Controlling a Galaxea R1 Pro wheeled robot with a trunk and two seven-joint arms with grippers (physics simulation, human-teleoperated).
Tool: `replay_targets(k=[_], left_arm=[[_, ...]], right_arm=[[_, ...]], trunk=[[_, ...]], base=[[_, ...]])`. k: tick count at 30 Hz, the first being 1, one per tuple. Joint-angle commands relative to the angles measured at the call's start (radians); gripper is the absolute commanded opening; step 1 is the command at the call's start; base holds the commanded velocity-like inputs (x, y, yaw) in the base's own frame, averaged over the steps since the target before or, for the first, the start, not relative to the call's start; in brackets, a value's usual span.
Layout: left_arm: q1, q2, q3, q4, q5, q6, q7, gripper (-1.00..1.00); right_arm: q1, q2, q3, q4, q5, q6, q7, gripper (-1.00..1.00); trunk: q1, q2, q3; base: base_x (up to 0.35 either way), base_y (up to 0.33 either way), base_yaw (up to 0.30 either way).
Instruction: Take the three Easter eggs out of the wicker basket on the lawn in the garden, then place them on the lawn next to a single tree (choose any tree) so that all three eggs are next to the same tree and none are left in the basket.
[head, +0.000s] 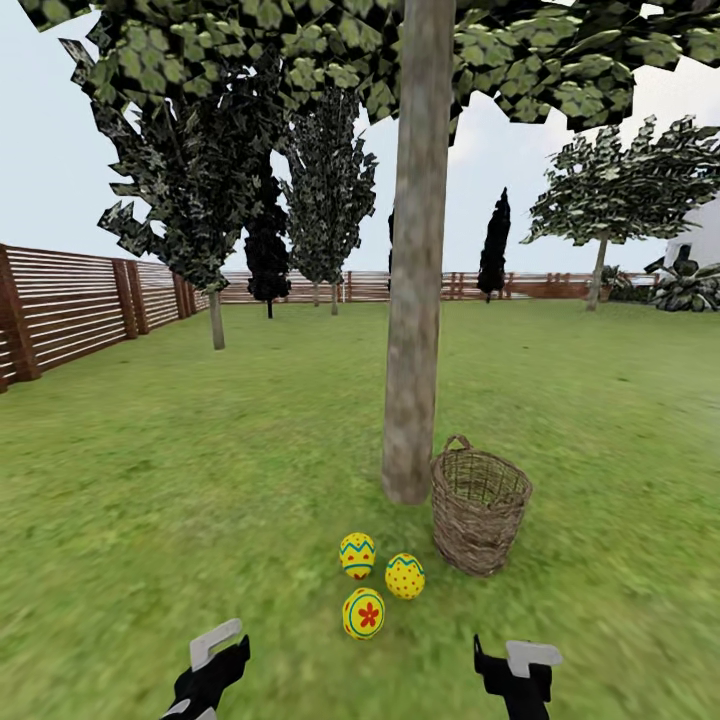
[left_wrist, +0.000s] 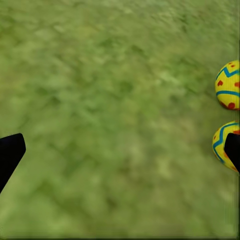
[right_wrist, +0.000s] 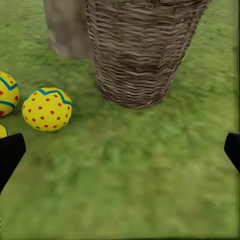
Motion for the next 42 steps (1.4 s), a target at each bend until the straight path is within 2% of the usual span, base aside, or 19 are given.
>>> replay_targets(k=[1,7,32,35,38,40,42], left_arm=[[0.0,-0.001,0.008,0.0,-0.004,-0.003,0.002,1.0],[0.001,-0.002,0.008,0.0,-0.004,-0.003,0.002,1.0],[0.011,-0.008,0.008,0.0,-0.004,-0.002,0.005,1.0],[0.068,-0.013,0.008,0.0,-0.004,-0.003,0.01,1.0],[0.11,-0.013,0.008,0.0,-0.004,-0.016,0.066,1.0],[0.133,-0.01,0.008,0.0,-0.005,-0.036,0.088,1.0],[0.19,-0.007,0.008,0.0,-0.005,-0.088,0.104,1.0]], right_arm=[[0.0,-0.001,0.009,-0.001,-0.008,-0.001,-0.008,1.0],[0.0,0.001,0.011,-0.001,-0.019,-0.001,-0.008,1.0],[0.0,0.002,0.012,0.011,-0.016,-0.006,-0.008,1.0],[0.0,0.002,0.012,0.083,-0.014,-0.012,-0.008,1.0],[0.013,-0.003,0.012,0.147,-0.015,-0.038,-0.008,1.0],[0.047,-0.004,0.012,0.157,-0.014,-0.078,-0.009,1.0],[0.109,0.001,0.014,0.164,-0.012,-0.174,-0.011,1.0]], trunk=[[-0.004,0.007,0.0],[-0.027,0.049,0.01],[-0.123,0.224,0.049],[-0.135,0.245,0.053],[-0.146,0.266,0.058],[-0.154,0.28,0.061],[-0.161,0.294,0.064]], base=[[0.0,0.0,0.0],[0.0,0.0,0.0],[0.0,0.0,0.0],[0.0,0.0,0.0],[0.0,0.0,0.0],[0.0,0.0,0.0],[0.0,0.0,0.0]])
